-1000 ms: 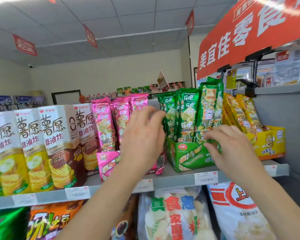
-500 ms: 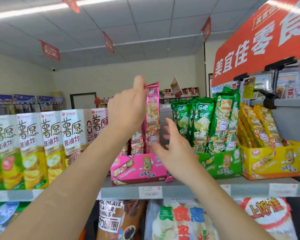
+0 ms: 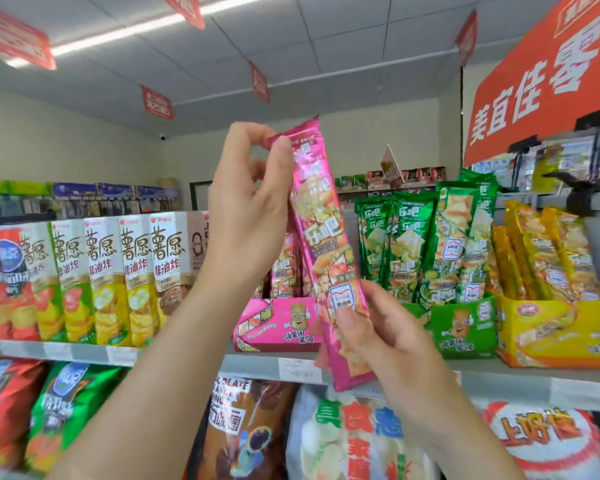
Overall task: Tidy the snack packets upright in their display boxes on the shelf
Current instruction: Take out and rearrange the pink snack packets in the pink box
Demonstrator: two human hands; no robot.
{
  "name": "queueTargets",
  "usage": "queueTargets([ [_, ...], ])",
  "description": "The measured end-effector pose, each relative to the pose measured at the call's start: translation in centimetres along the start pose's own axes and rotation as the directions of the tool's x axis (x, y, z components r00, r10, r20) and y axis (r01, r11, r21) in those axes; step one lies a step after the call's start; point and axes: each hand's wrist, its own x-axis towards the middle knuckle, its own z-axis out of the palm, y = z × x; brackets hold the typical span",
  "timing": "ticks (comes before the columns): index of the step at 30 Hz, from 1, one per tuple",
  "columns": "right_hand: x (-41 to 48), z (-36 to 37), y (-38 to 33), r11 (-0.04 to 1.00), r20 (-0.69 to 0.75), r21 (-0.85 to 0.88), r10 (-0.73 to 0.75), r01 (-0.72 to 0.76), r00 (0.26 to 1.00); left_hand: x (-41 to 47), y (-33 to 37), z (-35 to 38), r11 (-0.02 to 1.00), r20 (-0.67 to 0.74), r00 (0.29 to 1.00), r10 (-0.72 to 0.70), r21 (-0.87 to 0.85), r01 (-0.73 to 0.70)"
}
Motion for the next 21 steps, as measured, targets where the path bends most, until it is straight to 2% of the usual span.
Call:
queueTargets([
  [3,-2.4,-0.2,0.6,0.979,0.077,0.172,0.094,-0.106,0.993,-2.2,0.1,-0.2,0.995,-0.009,0.995,-0.096,-0.04,0.095],
  [8,-5.4,0.4,1.8,0.963,0.048,0.185,0.191,-0.197,0.98,-5.9,-0.7,-1.5,0.947,-0.044,0.948,-0.315,-0.078,0.311],
  [13,-6.4,1.0,1.9,0.971,-0.017,0.069,0.231,-0.23,0.973,-7.9,-1.5,-2.3,0.901,-0.057,0.903,-0.427,-0.114,0.419],
  [17,-6.2,1.6,2.4,0.985,-0.108,-0.035,0.164,-0.168,0.981,-8.3,-2.2,-3.0,0.89,-0.007,0.896,-0.443,-0.123,0.439],
  [19,-6.1,2.0,2.9,0.977,-0.195,-0.176,0.082,-0.117,0.977,-8.2,-2.6,-3.4,0.874,0.075,0.888,-0.454,-0.155,0.46],
  [21,-6.0,2.2,3.2,0.918,-0.264,-0.388,-0.026,-0.081,0.964,-8.1,-3.1,-4.0,0.86,0.157,0.88,-0.449,-0.191,0.473],
])
